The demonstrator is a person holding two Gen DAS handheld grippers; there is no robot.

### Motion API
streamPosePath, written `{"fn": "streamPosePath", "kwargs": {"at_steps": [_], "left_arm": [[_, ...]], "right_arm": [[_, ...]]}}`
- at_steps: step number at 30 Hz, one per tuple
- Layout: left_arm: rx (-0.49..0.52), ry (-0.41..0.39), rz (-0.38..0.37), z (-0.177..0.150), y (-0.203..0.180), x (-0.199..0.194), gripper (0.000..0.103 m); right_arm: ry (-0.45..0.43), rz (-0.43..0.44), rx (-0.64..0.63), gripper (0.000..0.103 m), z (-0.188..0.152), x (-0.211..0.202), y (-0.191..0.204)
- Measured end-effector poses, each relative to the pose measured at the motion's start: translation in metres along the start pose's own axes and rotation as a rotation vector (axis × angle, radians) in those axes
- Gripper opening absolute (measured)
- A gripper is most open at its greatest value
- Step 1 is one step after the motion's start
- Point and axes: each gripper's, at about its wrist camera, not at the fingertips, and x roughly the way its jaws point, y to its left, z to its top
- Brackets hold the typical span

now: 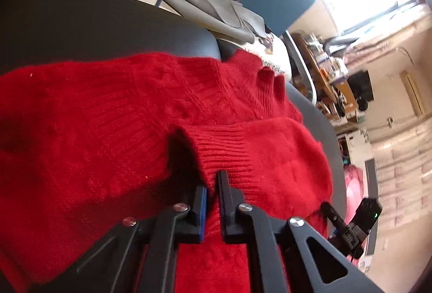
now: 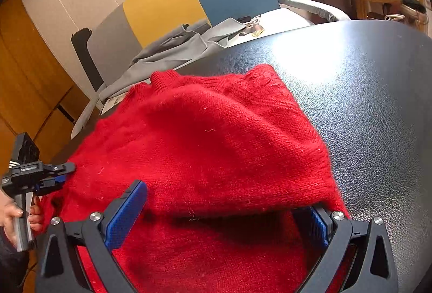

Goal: Fold clothes

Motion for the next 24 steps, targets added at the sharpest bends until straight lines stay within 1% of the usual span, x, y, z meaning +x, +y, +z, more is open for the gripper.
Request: {"fn": "streamPosePath", "kwargs": {"at_steps": [3, 6, 8, 11, 13, 15, 16, 17, 18, 19, 20, 21, 23, 24], "left_arm": [[-0.008, -0.046, -0.053, 0.002, -0.004, -0.017, 0.004], [-0.004, -0.101, -0.065, 0.005, -0.006, -0.039, 0.003], [-0.002, -0.137, -0.072, 0.008, -0.007, -0.053, 0.001], [0.004, -0.177, -0.050, 0.008, 0.000, -0.074, 0.001], [0.000, -0.185, -0.035, 0.010, 0.007, -0.085, 0.001], [-0.016, -0.159, -0.030, 0.011, 0.019, -0.083, 0.001], [-0.029, -0.143, -0.039, 0.011, 0.023, -0.078, 0.003], [-0.043, -0.128, -0.052, 0.011, 0.024, -0.073, 0.013], [-0.055, -0.108, -0.083, 0.011, 0.028, -0.065, 0.020], [-0.058, -0.094, -0.099, 0.009, 0.030, -0.060, 0.023], [-0.057, -0.066, -0.097, 0.008, 0.030, -0.052, 0.026], [-0.052, -0.061, -0.090, 0.008, 0.029, -0.048, 0.026], [-0.040, -0.052, -0.077, 0.008, 0.025, -0.042, 0.032], [-0.035, -0.047, -0.070, 0.008, 0.023, -0.038, 0.033]], "right_arm": [[0.001, -0.007, -0.005, 0.103, 0.000, 0.000, 0.001], [0.003, -0.009, -0.005, 0.103, 0.000, 0.000, 0.002], [0.005, -0.007, -0.001, 0.103, 0.001, -0.001, 0.002], [0.007, -0.002, 0.018, 0.103, 0.002, -0.005, 0.002], [0.009, 0.008, 0.024, 0.103, 0.003, -0.009, 0.003], [0.001, 0.026, 0.031, 0.103, 0.002, -0.014, 0.004], [-0.002, 0.035, 0.034, 0.103, 0.001, -0.016, 0.005], [-0.001, 0.035, 0.034, 0.103, 0.000, -0.017, 0.005], [0.000, 0.035, 0.034, 0.103, -0.001, -0.017, 0.005], [0.003, 0.036, 0.034, 0.103, -0.003, -0.016, 0.006], [0.004, 0.032, 0.030, 0.103, -0.007, -0.014, 0.005], [0.000, 0.026, 0.023, 0.103, -0.008, -0.014, 0.007], [-0.002, 0.014, 0.013, 0.103, -0.008, -0.013, 0.009], [0.002, 0.011, 0.011, 0.103, -0.008, -0.012, 0.010]]}}
